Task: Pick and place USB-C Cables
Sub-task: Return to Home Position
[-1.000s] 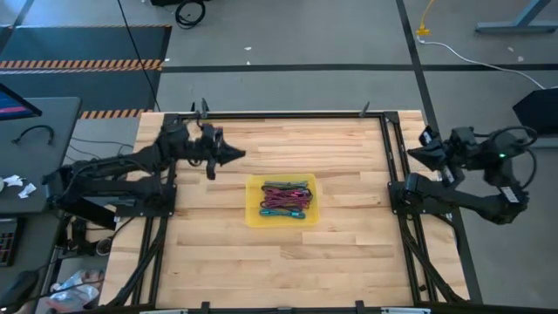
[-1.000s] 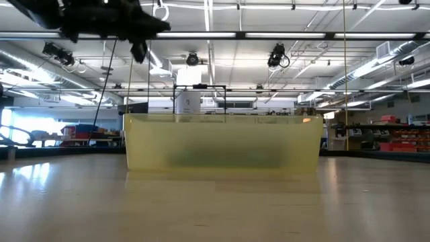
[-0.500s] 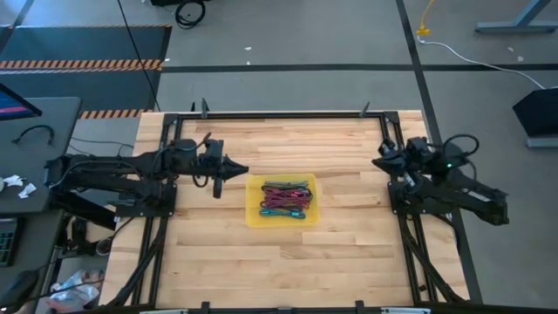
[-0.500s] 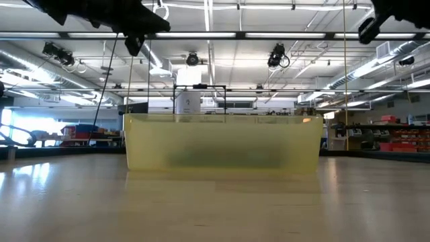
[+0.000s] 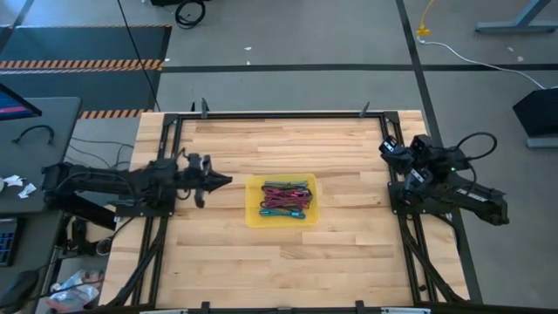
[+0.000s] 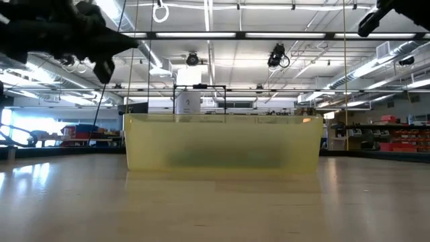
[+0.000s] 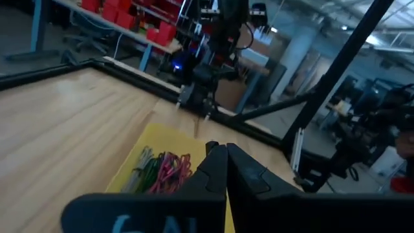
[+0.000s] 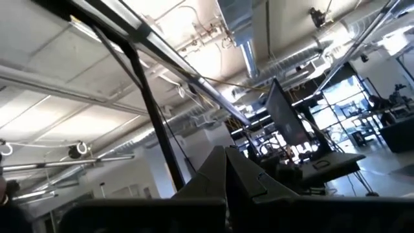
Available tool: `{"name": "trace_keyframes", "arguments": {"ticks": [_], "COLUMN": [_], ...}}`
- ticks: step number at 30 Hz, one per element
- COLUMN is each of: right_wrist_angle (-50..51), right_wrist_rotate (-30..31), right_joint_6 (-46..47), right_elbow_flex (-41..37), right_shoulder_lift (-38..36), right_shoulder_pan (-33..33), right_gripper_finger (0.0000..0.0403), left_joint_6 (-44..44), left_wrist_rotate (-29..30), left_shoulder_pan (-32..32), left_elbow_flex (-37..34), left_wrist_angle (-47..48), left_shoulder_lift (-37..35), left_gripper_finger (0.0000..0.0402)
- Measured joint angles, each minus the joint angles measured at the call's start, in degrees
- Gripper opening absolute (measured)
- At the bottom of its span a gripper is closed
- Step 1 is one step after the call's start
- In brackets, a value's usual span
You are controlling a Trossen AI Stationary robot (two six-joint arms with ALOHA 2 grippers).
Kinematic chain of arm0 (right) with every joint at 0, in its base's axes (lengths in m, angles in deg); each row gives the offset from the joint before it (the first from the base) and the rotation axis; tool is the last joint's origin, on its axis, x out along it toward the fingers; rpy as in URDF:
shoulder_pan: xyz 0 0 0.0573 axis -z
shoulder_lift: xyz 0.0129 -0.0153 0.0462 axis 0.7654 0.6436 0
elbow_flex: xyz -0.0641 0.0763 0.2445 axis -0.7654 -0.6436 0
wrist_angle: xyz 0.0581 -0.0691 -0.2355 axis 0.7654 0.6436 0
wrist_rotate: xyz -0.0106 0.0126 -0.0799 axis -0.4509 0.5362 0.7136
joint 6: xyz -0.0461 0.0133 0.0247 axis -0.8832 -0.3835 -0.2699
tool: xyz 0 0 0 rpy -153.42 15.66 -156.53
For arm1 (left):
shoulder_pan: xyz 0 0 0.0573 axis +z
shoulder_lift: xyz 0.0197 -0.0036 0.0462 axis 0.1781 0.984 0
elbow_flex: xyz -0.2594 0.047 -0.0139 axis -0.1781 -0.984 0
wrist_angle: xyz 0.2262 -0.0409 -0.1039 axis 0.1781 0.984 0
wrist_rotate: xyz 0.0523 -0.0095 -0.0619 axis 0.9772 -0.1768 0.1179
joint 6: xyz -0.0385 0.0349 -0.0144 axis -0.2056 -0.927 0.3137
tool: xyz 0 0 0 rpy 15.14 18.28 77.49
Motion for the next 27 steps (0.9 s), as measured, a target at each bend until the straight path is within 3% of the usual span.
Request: {"name": "trace_keyframes", "arguments": {"ticks": [5,15,20,27], "right_wrist_angle": [3.85,7.57,6.53,10.08], "right_wrist_rotate": [0.72,1.23,3.76,9.37], "right_joint_6": [-0.78,-1.82,-0.30,0.23], "right_elbow_flex": [0.00,-4.39,-8.68,-10.12], "right_shoulder_lift": [0.02,0.02,0.02,0.03], "right_shoulder_pan": [-0.02,-0.93,-2.34,-3.55], "right_gripper_finger": [0.0000,0.0000,0.0000,0.0000], "left_joint_6": [-1.47,-1.06,0.76,5.25], "left_wrist_rotate": [0.82,1.47,2.22,3.59], "left_shoulder_pan": [0.17,1.94,3.43,4.37], "left_elbow_flex": [-4.65,-5.34,-5.32,-5.32], "left_wrist_angle": [0.78,17.13,23.75,28.87], "left_shoulder_lift": [-9.56,-24.10,-28.44,-29.08], "left_gripper_finger": [0.0004,0.0004,0.0004,0.0006]}}
